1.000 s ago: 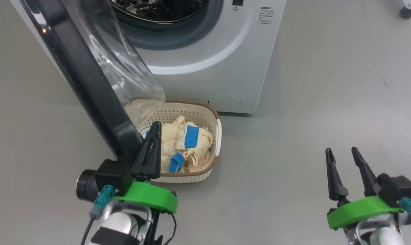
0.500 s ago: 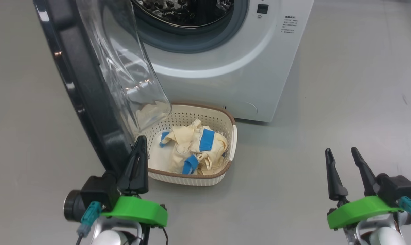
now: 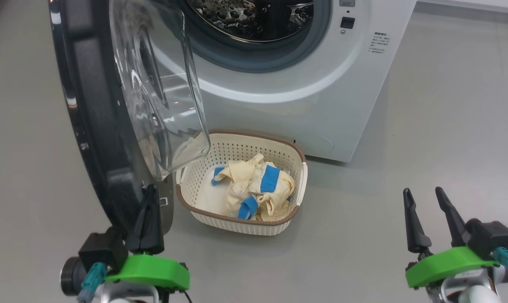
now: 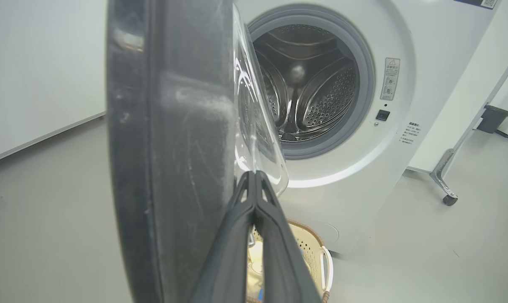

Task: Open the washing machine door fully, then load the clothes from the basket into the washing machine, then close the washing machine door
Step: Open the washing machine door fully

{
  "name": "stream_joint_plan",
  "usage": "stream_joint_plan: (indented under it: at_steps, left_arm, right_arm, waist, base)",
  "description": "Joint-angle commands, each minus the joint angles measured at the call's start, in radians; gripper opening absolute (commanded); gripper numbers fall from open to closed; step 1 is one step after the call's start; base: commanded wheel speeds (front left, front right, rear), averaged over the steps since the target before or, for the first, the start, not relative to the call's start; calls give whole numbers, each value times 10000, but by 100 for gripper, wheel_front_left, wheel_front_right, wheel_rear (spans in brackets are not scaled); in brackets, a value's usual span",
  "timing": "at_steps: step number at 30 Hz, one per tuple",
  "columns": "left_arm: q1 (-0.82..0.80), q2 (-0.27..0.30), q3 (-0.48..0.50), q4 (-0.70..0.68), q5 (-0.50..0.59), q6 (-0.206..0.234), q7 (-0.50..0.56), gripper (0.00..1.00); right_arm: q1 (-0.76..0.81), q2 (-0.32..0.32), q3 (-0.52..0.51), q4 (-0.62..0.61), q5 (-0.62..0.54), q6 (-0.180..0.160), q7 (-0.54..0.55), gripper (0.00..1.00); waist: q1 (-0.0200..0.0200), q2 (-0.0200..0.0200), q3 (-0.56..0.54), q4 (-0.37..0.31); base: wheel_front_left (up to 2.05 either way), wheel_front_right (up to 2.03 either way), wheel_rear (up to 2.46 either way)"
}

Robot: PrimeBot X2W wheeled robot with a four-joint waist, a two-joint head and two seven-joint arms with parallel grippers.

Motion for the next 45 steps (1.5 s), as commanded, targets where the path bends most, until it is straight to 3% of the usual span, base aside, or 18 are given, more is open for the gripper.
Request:
stream_joint_plan:
  at_steps: [1, 29, 45]
  left_arm:
    - [-252, 255, 573, -306, -72, 148, 4, 0]
    - [-438, 1024, 2656, 1105, -580, 1164, -786, 0]
    - [-1655, 1507, 3913, 2897, -1065, 990, -1293, 0]
  right_arm:
    - [-195, -79, 196, -357, 40, 42, 23, 100]
    - [-339, -79, 278, -438, 182, 42, 94, 100]
    - [-607, -79, 257, -628, 110, 42, 321, 100]
  waist:
    - [1, -1, 12, 42]
    - [1, -1, 338, 243]
    - [1, -1, 788, 384]
  base:
    - [0, 0, 0]
    - [0, 0, 0]
    - [0, 0, 0]
